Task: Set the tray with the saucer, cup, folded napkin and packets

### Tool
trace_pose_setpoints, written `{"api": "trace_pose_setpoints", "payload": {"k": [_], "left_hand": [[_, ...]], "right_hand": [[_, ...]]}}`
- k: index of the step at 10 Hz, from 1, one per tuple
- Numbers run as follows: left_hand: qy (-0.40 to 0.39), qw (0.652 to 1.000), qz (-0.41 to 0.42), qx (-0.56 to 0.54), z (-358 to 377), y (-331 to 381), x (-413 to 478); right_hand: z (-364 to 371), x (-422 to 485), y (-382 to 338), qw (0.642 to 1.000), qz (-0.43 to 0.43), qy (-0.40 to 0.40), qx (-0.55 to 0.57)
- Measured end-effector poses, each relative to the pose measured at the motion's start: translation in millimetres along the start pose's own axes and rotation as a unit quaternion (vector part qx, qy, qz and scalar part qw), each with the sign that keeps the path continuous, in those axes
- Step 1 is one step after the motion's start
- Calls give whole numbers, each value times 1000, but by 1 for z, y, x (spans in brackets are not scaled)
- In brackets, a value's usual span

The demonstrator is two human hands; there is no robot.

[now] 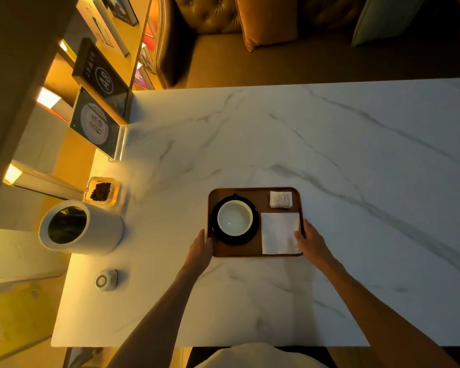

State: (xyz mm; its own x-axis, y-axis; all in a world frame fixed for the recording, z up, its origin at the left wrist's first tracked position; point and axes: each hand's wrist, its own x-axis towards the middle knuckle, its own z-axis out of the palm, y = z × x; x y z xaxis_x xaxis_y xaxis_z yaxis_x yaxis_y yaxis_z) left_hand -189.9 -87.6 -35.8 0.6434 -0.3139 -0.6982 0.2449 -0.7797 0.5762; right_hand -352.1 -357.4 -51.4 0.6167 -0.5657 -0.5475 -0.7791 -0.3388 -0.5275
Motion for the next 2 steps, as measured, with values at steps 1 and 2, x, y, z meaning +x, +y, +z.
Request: {"api": "trace_pose_setpoints", "payload": {"k": [1, 2], "left_hand": [[32, 993, 3, 115, -1, -14, -18], [76, 971, 70, 217, 6, -30, -37]], "right_hand": [[1, -28, -1, 996, -56, 57, -50], [20, -55, 4, 983, -101, 76, -130]]}}
